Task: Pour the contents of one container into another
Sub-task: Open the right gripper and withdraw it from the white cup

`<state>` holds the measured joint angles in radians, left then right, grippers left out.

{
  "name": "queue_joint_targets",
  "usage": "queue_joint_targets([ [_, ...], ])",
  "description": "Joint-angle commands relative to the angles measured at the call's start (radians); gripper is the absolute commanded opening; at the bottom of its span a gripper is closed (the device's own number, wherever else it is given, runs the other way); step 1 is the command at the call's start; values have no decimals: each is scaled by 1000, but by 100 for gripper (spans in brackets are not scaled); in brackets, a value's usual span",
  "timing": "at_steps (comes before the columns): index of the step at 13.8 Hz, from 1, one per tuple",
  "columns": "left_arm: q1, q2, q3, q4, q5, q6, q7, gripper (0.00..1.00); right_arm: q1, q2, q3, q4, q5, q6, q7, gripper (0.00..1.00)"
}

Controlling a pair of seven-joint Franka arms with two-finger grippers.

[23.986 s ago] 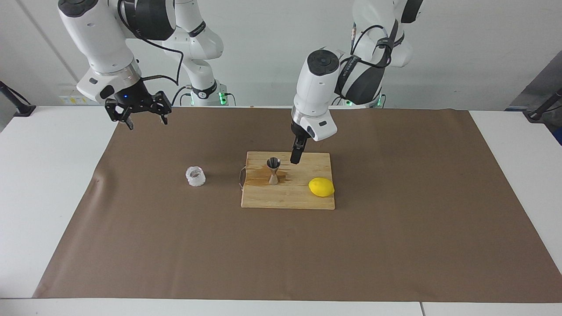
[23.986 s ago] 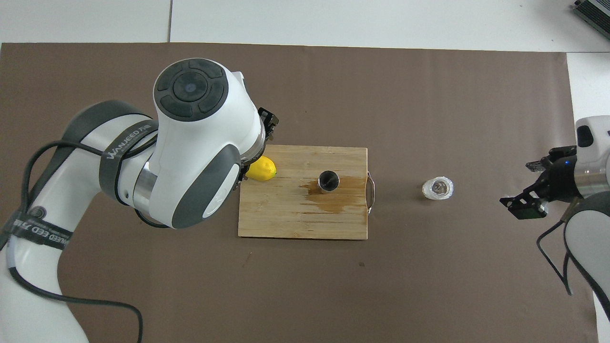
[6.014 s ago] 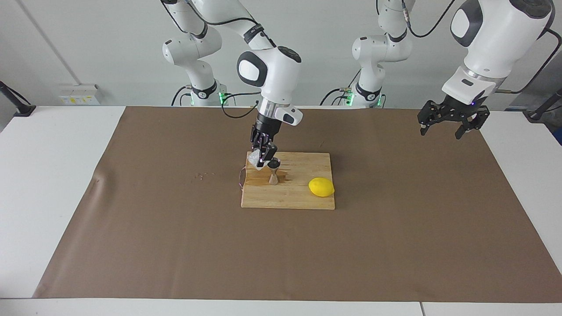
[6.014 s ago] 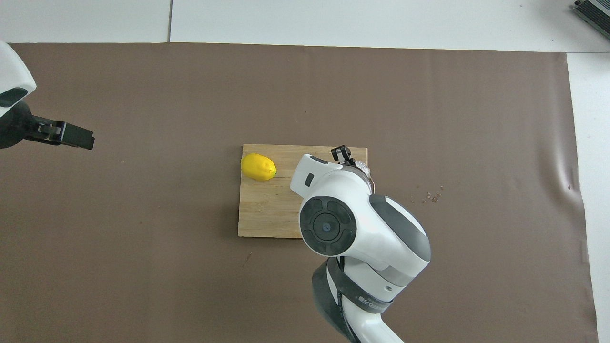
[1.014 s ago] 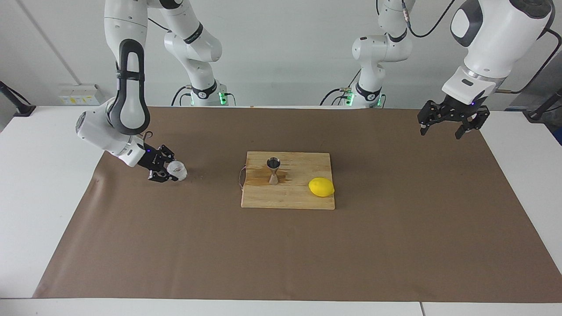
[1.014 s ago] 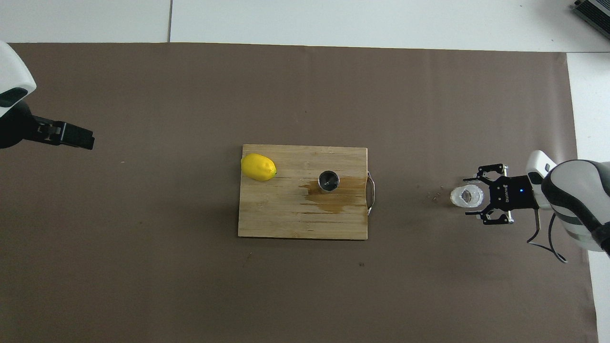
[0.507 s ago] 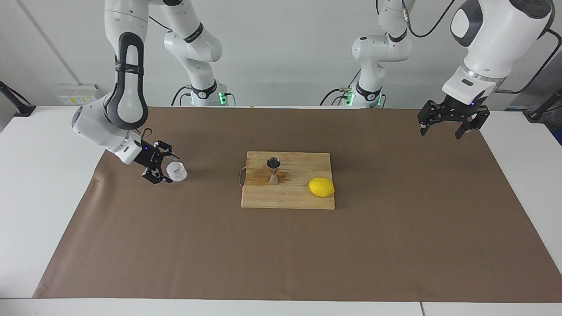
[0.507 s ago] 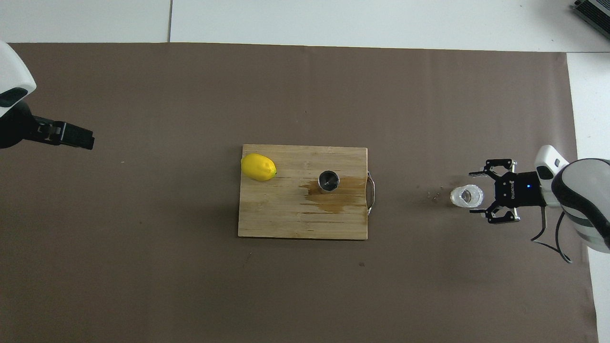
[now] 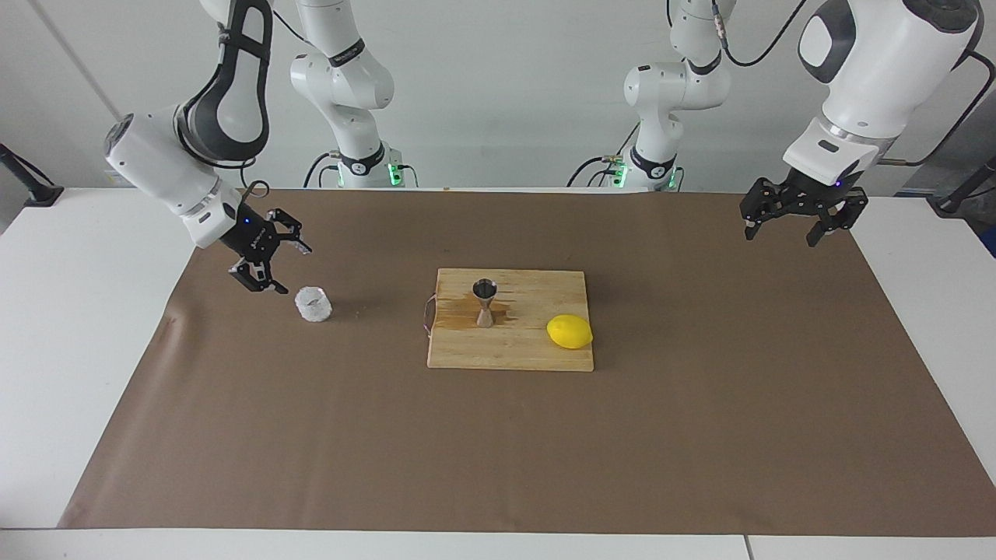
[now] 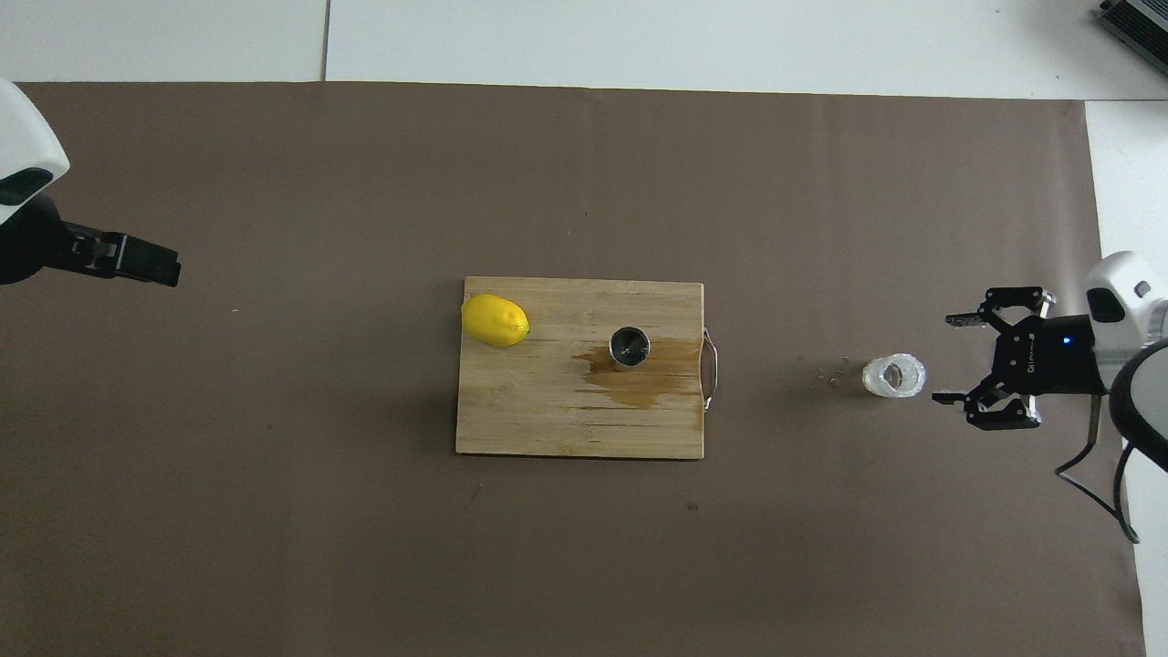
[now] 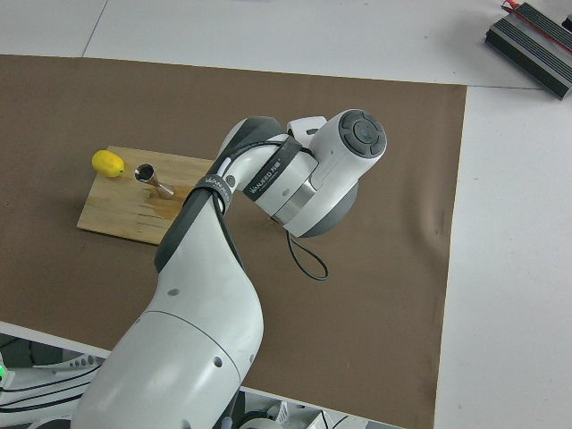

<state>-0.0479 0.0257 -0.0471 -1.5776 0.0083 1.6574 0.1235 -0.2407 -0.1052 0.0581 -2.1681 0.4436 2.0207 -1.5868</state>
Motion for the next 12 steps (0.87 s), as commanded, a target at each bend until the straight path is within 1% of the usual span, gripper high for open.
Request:
queue_joint_targets([
  [1,8,-26,-4,-25,-10,5,-7,100,72,-34,8,65,-144,-11,291,100],
  [3,8,-26,-4,-25,-10,7,-7,100,113,-28,8,118,-192,-11,532,100],
  [5,8,-26,-4,-25,-10,7,-7,100,162,-7,8,201,-305,-25,707,100],
  [6,8,-26,-4,-25,-10,7,-7,100,178,10,8,243,-336,-55,813,100],
  [8,6,-26,-4,-25,-10,7,-7,100,199,50,8,357,-408,-161,1087,100],
  [10,8,-26,-4,-25,-10,7,-7,100,213,73,8,436,-427,-204,1331,100],
  [12,8,-26,-4,-25,-10,7,-7,100,216,81,9,470,-430,-226,1518,100],
])
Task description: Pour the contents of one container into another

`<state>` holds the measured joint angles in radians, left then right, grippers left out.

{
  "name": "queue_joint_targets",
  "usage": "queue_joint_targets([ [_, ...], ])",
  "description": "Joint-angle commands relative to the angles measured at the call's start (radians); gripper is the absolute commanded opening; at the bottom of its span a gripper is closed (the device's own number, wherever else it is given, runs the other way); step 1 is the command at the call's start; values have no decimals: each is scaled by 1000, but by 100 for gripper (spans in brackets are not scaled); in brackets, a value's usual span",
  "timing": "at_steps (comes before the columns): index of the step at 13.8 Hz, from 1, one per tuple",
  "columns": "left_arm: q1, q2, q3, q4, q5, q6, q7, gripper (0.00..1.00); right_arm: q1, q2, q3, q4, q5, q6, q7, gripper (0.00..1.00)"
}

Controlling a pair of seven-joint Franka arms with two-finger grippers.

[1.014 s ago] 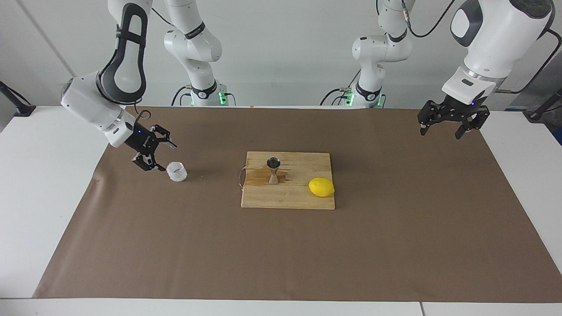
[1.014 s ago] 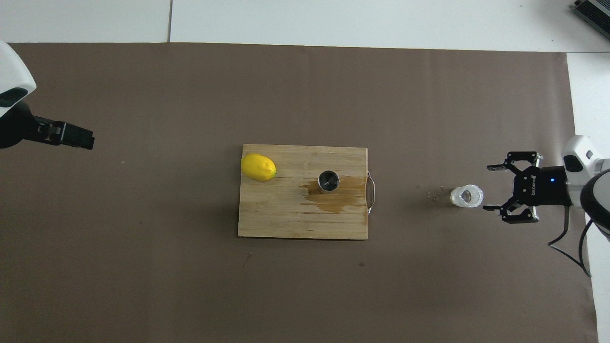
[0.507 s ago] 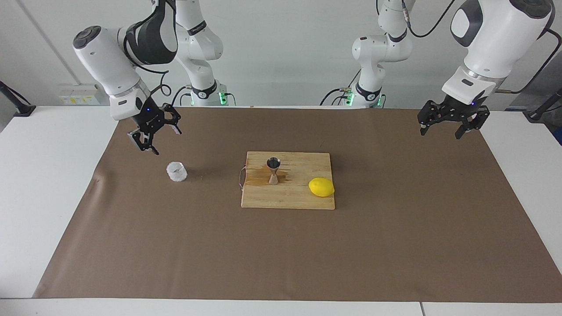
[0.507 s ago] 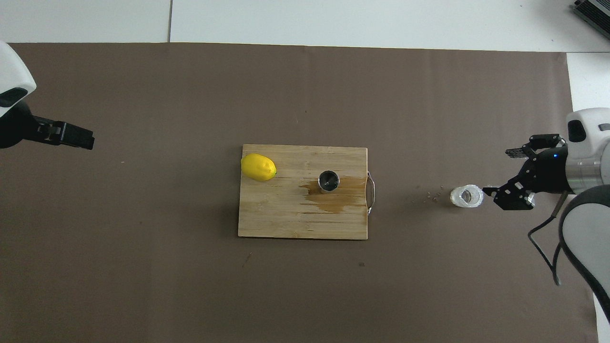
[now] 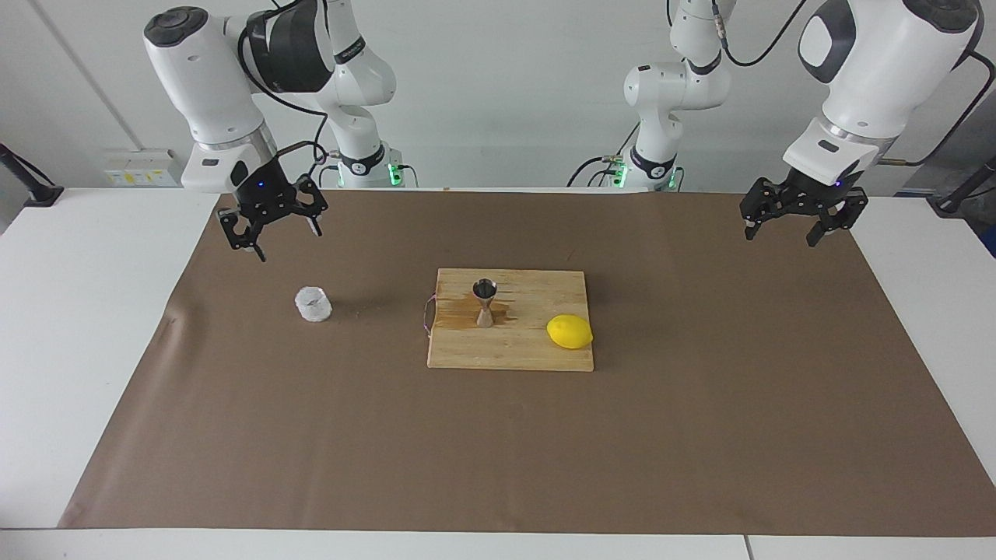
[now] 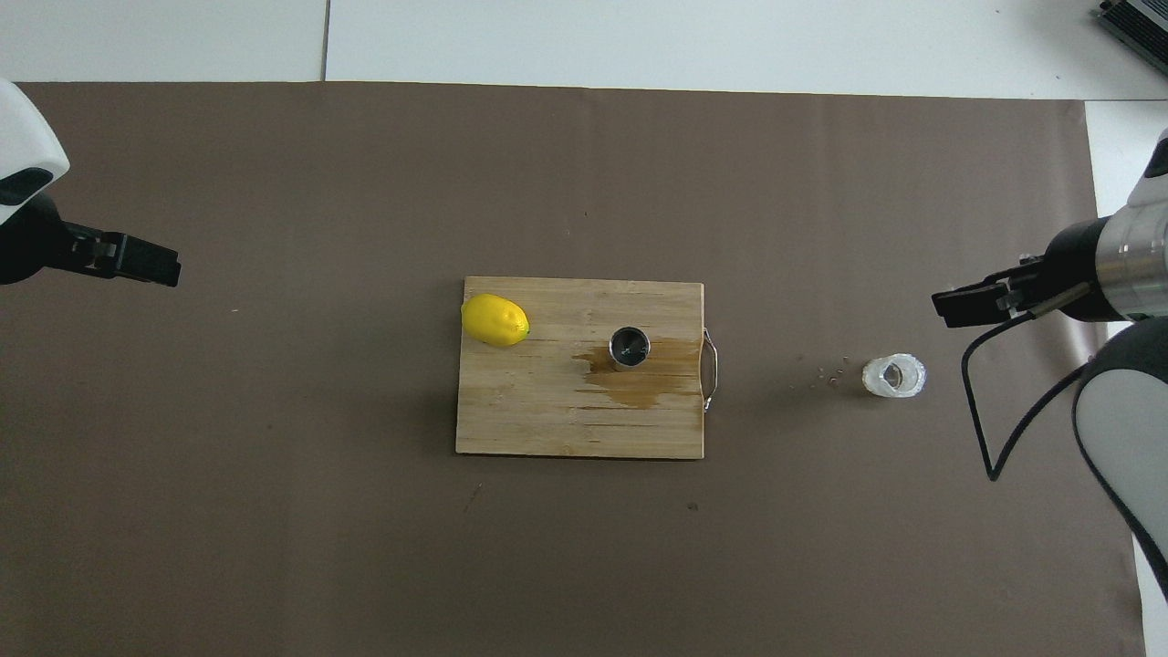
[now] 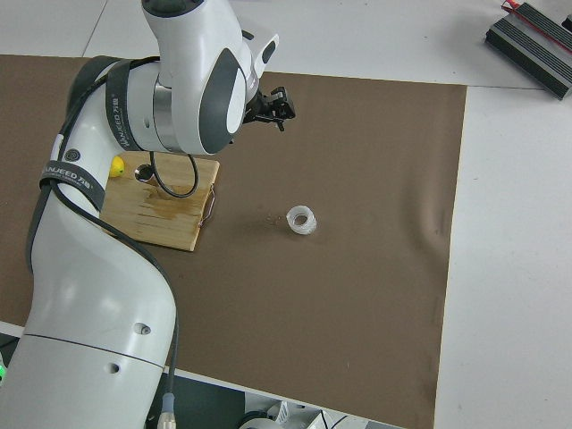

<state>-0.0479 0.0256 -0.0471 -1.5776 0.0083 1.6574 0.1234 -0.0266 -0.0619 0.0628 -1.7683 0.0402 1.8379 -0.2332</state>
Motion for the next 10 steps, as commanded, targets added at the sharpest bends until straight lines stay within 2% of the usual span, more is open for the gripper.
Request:
queue_joint_targets([
  [1,8,-26,-4,-25,-10,7,-7,100,4,39,3,91,-26,-61,257,100],
  [4,6,-26,-4,-25,-10,7,-7,100,14,54,3,165,-33,-167,385,100],
  [6,8,-26,-4,-25,-10,7,-7,100,26,39,5,150,-31,-192,455,100],
  [10,8,-26,-4,-25,-10,7,-7,100,34,13,5,101,-33,-195,459,100],
])
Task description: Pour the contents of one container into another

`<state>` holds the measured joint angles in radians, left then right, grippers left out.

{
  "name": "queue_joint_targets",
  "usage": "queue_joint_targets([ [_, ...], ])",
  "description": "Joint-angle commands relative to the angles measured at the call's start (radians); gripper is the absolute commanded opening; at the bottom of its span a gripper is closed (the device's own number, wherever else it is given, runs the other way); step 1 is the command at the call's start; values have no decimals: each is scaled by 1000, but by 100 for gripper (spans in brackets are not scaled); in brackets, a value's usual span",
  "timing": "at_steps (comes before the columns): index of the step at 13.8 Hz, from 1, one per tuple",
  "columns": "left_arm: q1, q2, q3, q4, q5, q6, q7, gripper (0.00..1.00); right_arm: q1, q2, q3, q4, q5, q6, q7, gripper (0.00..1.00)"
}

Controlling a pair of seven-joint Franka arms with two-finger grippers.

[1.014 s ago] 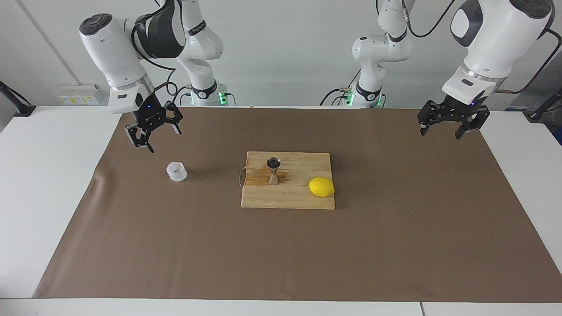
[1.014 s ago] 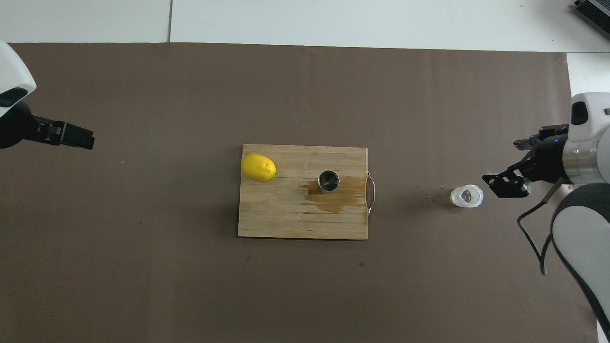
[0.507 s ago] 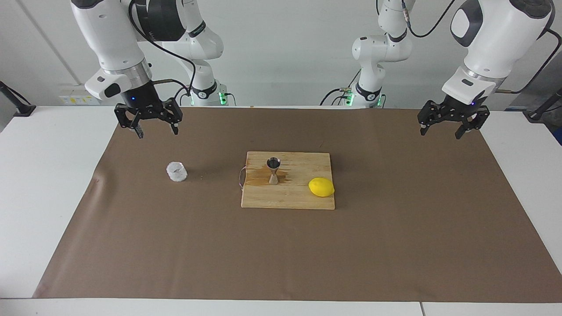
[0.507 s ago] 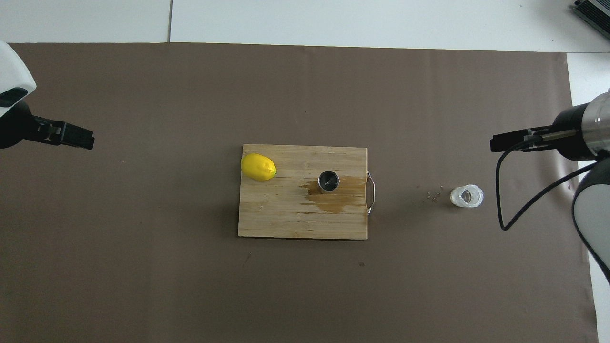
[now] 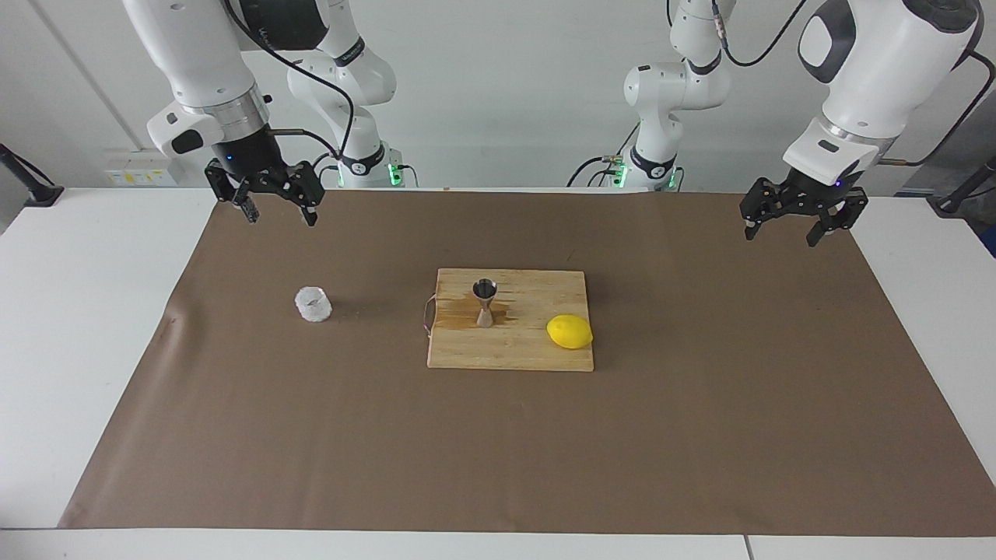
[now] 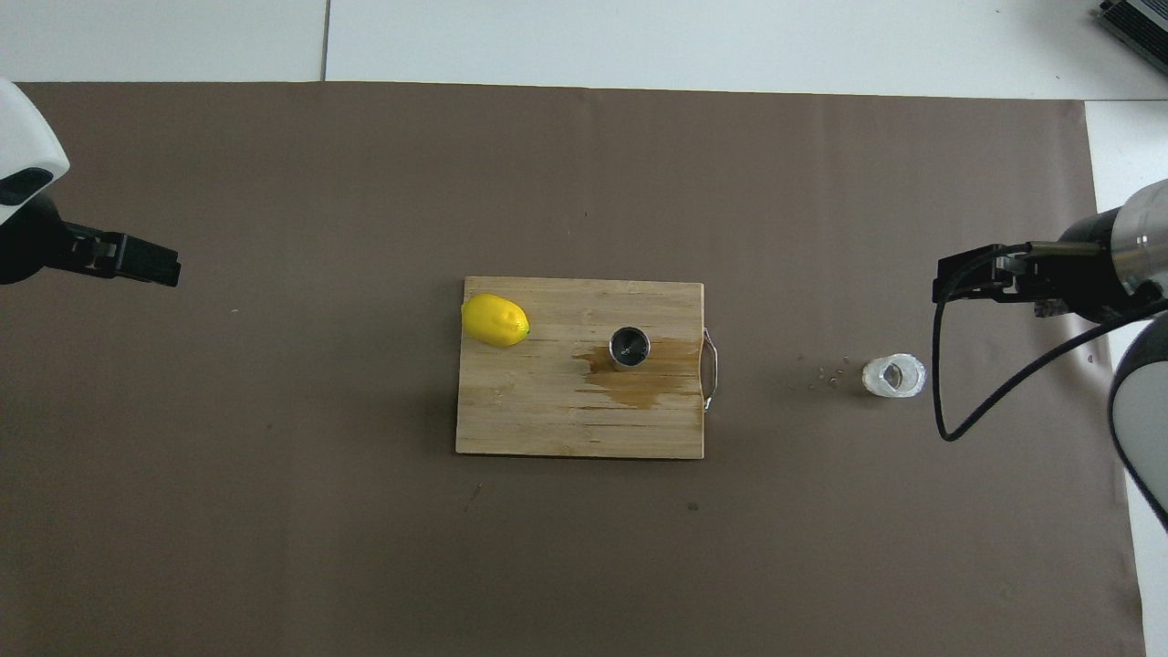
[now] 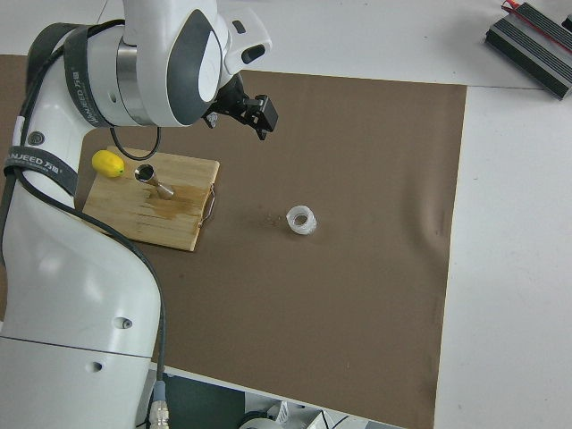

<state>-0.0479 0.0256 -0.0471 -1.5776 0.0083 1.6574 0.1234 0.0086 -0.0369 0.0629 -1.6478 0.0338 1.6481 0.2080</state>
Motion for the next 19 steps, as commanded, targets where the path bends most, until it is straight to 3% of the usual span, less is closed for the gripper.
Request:
queue_joint_targets([
  [1,8,-26,-4,-25,-10,7,-7,100,-2,-12,3,-18,-26,-5,13,100],
  [8,6,-26,-4,-25,-10,7,-7,100,-7,-5,3,-7,-26,16,19,100],
  [13,6,-26,-4,-25,-10,7,-7,100,-65,-12,14,-13,-22,33,14,100],
  [19,8,-26,-4,-25,-10,5,-7,100,-42,14,-12,-1,-23,-2,21,100],
])
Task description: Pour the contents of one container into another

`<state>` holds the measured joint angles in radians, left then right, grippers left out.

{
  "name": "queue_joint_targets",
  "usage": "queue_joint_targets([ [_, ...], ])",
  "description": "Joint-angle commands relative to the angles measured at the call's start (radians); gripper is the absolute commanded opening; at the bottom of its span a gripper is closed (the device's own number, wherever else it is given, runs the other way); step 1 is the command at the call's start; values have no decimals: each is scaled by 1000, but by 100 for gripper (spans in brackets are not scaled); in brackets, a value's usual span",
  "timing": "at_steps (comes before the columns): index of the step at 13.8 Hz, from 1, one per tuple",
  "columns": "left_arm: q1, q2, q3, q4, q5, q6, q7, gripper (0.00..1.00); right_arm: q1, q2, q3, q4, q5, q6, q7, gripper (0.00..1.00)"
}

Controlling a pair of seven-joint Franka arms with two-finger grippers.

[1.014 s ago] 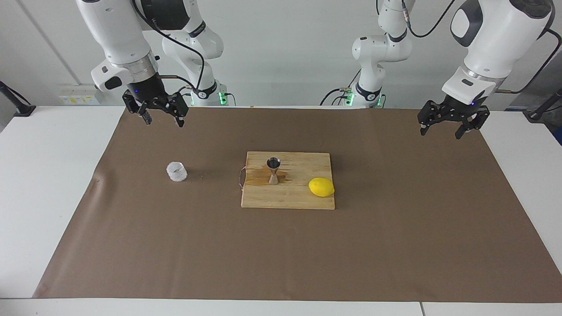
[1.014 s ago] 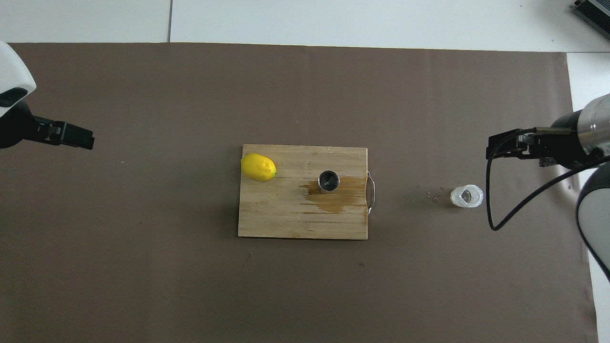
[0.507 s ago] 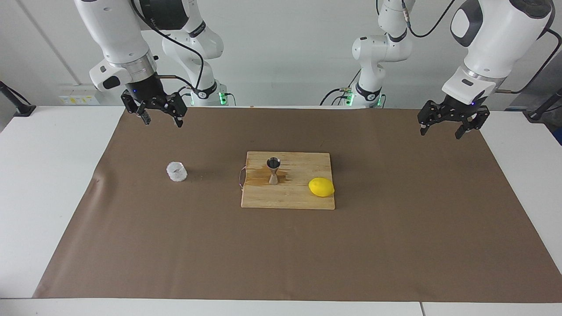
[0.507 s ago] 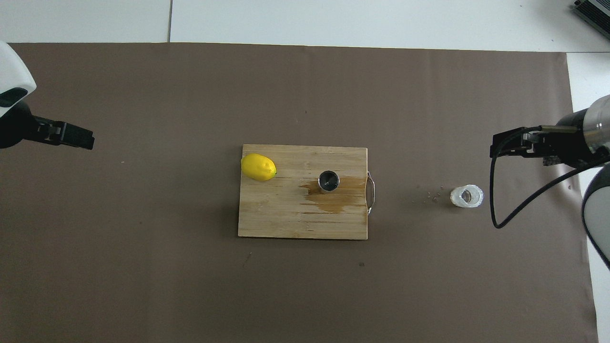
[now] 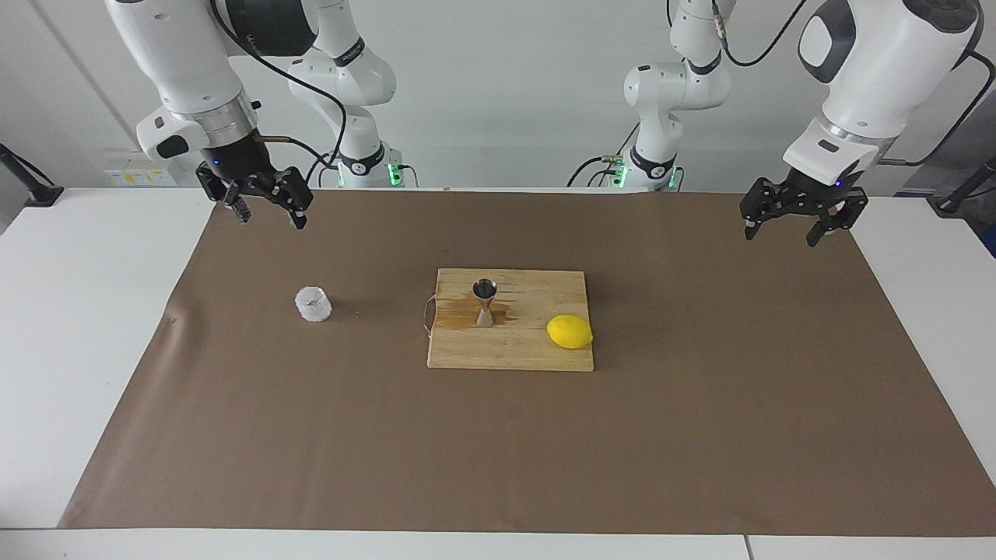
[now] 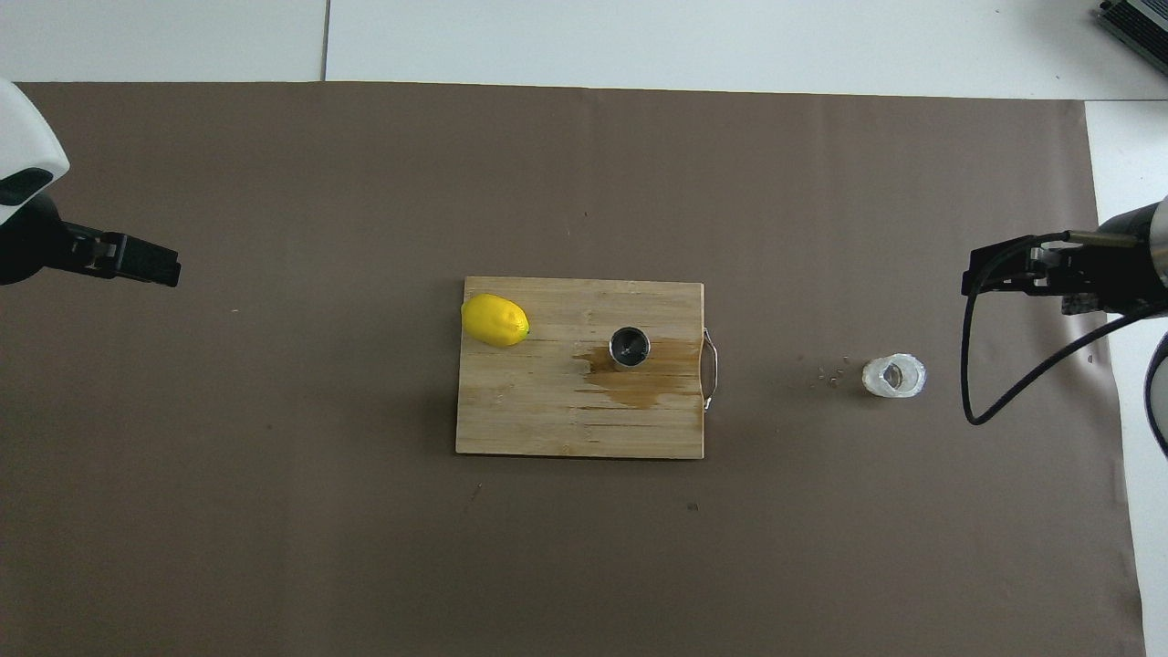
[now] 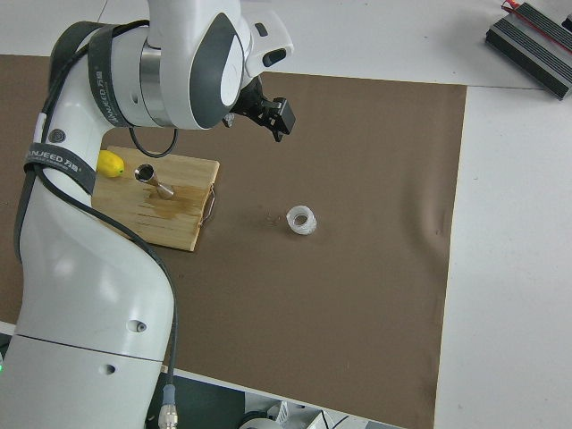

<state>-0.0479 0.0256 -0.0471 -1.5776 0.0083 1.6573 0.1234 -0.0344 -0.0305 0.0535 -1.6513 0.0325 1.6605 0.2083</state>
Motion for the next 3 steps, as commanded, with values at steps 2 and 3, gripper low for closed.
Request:
queue_joint_targets([
  [2,8,-26,-4,-25,-10,5,-7,100,10,7,-15,-1,-22,-14,22,100],
  [3,6,-26,-4,-25,-10,5,-7,100,7,6,-17,-1,-22,-16,22,100],
])
